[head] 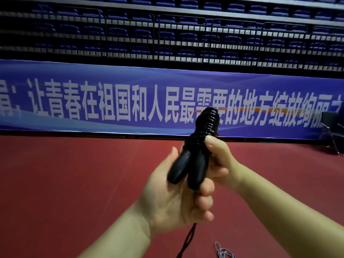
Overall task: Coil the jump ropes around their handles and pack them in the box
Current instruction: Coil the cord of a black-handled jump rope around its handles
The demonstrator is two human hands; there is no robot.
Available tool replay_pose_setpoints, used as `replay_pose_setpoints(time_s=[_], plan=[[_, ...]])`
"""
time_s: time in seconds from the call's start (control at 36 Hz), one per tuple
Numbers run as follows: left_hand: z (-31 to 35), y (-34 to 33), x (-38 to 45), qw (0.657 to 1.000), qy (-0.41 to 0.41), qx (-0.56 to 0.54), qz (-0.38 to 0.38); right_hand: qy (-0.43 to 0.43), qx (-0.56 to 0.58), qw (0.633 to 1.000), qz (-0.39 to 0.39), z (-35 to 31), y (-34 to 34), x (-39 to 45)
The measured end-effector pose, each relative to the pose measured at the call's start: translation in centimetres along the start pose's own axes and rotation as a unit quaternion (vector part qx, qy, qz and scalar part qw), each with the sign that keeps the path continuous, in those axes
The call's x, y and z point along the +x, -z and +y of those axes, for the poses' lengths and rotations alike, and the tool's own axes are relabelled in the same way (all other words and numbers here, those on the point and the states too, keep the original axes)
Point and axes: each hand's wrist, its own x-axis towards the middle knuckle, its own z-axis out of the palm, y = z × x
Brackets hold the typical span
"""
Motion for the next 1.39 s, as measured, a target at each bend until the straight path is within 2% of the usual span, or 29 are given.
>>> replay_pose_setpoints(time_s=[0.14, 0.22, 0.31, 0.42, 0.64, 0.78, 0.81, 0.92, 1.03, 1.19, 1.28, 1.33, 1.36, 1.39], plan=[[0.7, 0.4, -0.4, 0.998, 0.009, 0.01, 0.061, -0.045, -0.118, 0.992, 0.003, -1.1, 0.6, -0.6], [1.5, -0.2, -0.3, 0.98, 0.013, 0.067, 0.187, -0.058, -0.177, 0.983, -0.008, -1.0, 1.3, -0.6], [1.8, -0.6, 0.1, 0.941, 0.009, 0.148, 0.303, -0.08, -0.204, 0.975, 0.016, -0.8, 1.9, -0.8], [1.8, 0.1, 0.0, 0.884, 0.012, 0.26, 0.389, -0.108, -0.258, 0.959, 0.053, -0.2, 1.7, -0.7], [1.8, 1.5, -0.6, 0.764, -0.009, 0.439, 0.472, -0.183, -0.354, 0.908, 0.133, 1.2, 1.2, -0.2], [2.3, 1.7, -0.6, 0.712, -0.017, 0.505, 0.488, -0.181, -0.35, 0.907, 0.149, 1.4, 1.0, 0.1], [2.5, 1.7, -0.7, 0.688, -0.014, 0.535, 0.49, -0.179, -0.335, 0.913, 0.146, 1.4, 0.9, 0.2], [2.7, 2.1, -1.2, 0.531, 0.024, 0.683, 0.501, -0.177, -0.264, 0.939, 0.13, 1.5, 0.8, 0.2], [2.0, 2.1, -1.5, 0.462, 0.069, 0.734, 0.493, -0.175, -0.189, 0.958, 0.127, 2.1, 0.5, -0.2], [1.6, 1.8, -1.5, 0.461, 0.033, 0.738, 0.491, -0.121, -0.131, 0.963, 0.203, 2.5, -0.3, 0.1], [1.5, 1.4, -1.5, 0.466, -0.004, 0.746, 0.475, -0.076, -0.129, 0.966, 0.213, 2.4, -0.8, 0.3], [1.6, 0.9, -1.5, 0.49, 0.0, 0.74, 0.46, -0.044, -0.126, 0.967, 0.217, 2.3, -1.0, 0.2], [1.8, 0.7, -1.6, 0.517, 0.01, 0.727, 0.452, -0.031, -0.118, 0.968, 0.217, 2.3, -1.0, 0.2], [2.0, 0.5, -1.5, 0.569, 0.013, 0.696, 0.438, -0.023, -0.103, 0.971, 0.216, 2.3, -1.0, 0.1]])
